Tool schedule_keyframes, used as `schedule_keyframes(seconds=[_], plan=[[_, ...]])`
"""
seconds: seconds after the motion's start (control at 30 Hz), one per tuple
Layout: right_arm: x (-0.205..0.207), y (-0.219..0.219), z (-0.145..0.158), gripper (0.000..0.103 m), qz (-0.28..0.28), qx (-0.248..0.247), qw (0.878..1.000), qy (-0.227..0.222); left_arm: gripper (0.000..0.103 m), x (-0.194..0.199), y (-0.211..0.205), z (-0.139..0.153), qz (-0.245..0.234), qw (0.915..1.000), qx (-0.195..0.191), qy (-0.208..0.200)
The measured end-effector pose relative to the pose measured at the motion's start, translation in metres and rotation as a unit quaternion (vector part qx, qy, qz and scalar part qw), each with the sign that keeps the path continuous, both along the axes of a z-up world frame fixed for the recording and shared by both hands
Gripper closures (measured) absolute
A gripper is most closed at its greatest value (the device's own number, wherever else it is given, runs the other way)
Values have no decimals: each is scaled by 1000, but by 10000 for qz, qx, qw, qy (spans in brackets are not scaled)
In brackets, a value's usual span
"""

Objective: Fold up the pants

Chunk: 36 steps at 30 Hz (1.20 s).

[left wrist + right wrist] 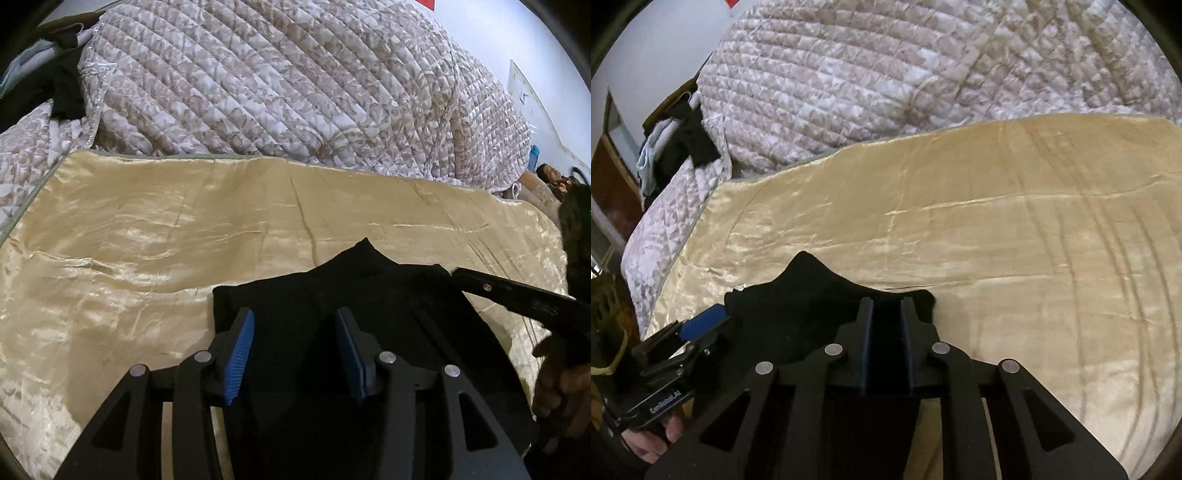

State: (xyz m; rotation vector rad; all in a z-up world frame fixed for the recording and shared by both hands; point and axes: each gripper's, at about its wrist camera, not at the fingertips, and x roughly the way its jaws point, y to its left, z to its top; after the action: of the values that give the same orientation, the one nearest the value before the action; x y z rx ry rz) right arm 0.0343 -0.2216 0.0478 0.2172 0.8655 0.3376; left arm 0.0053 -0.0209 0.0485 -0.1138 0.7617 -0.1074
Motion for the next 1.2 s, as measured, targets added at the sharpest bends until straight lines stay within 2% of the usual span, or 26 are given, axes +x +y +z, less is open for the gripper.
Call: schedule_keyframes(seconds=[0.23,0.4,0.47,0.53,0.87,0.93,1.1,1.2], plan=[[-64,14,19,88,320,-419,9975,-475,54,-42,-3,11,-103,9998,31,-136],[-109,22,10,87,559,-661,9951,-471,54,-76,-5,5,-139,9999,-22,-92],[-119,22,2,87,602,-660,9953,-373,53,-85,-6,-4,-140,9999,-18,57],[-127,22,-5,87,629,-785,9942,-389,53,-91,-5,-8,-104,9999,-26,19],[-139,28,-11,87,722,-1203,9873,-743,51,-96,-3,-11,-105,9999,-72,-35],[-138,25,-10,87,711,-1096,9890,-695,51,-94,2,-10,-84,9998,-155,5],[-128,8,-5,86,530,-435,9968,-409,47,-87,10,-11,-51,9994,-318,149],[-125,11,-3,86,517,-542,9965,-372,47,-82,11,-7,4,9996,-222,156]])
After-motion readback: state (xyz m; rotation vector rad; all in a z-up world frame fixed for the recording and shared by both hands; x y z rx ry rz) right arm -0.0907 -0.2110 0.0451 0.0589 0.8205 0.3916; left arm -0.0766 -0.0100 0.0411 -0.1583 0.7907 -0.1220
